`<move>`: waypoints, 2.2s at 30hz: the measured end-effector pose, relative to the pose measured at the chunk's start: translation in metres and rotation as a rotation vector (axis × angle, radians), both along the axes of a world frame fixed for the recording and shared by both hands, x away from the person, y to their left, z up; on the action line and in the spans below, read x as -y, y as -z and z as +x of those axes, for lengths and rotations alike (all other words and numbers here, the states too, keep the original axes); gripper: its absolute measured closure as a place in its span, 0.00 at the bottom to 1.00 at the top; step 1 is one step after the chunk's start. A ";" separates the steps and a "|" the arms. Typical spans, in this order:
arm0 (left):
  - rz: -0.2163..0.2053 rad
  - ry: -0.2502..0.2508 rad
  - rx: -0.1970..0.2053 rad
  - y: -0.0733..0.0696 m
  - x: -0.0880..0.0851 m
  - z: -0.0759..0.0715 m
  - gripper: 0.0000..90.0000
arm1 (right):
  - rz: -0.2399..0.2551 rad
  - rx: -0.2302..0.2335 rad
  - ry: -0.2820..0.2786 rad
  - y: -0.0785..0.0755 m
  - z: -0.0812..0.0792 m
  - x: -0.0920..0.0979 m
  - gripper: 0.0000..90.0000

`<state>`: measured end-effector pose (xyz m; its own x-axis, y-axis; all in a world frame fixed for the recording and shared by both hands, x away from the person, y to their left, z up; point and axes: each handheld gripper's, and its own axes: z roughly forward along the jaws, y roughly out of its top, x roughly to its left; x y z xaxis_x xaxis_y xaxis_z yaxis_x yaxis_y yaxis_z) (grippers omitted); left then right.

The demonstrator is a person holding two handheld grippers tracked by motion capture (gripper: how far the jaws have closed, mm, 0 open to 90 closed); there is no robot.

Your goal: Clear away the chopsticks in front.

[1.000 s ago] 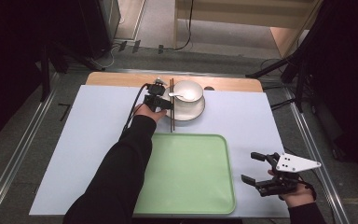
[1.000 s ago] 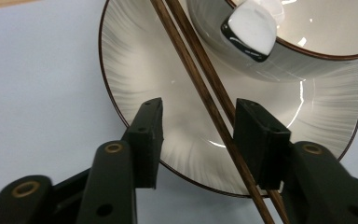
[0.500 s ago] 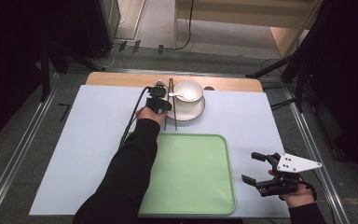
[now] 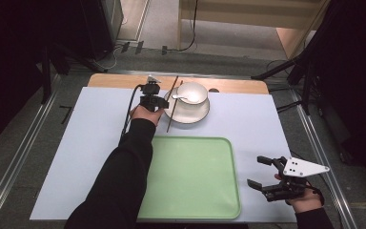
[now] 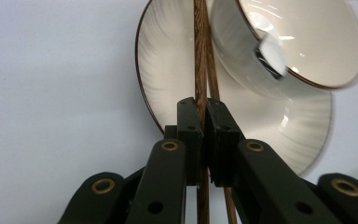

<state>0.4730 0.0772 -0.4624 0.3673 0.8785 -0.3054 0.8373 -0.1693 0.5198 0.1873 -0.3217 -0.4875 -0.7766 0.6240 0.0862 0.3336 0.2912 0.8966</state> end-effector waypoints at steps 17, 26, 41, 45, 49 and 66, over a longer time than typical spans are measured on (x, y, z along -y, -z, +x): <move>-0.020 0.055 0.030 -0.033 -0.090 -0.063 0.96 | -0.013 -0.005 0.005 0.000 0.000 -0.002 0.16; -0.037 0.075 0.033 -0.023 -0.107 -0.104 0.96 | -0.019 -0.010 0.007 0.000 0.001 -0.005 0.16; -0.025 0.087 0.022 0.000 -0.108 -0.175 0.96 | -0.021 0.000 -0.003 -0.001 0.005 -0.007 0.16; 0.000 0.099 -0.009 0.010 -0.103 -0.189 0.96 | -0.020 0.002 -0.011 -0.002 0.007 -0.008 0.16; -0.029 0.085 -0.033 0.013 -0.107 -0.198 0.95 | -0.015 0.005 -0.015 -0.002 0.008 -0.009 0.16; 0.037 0.101 -0.093 0.040 -0.096 -0.215 0.94 | -0.023 0.006 -0.038 -0.002 0.013 -0.014 0.16</move>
<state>0.2576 0.1735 -0.5028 0.4259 0.8500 -0.3099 0.8592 -0.2726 0.4329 0.2007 -0.3079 -0.4853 -0.8001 0.5960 0.0673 0.3166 0.3244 0.8914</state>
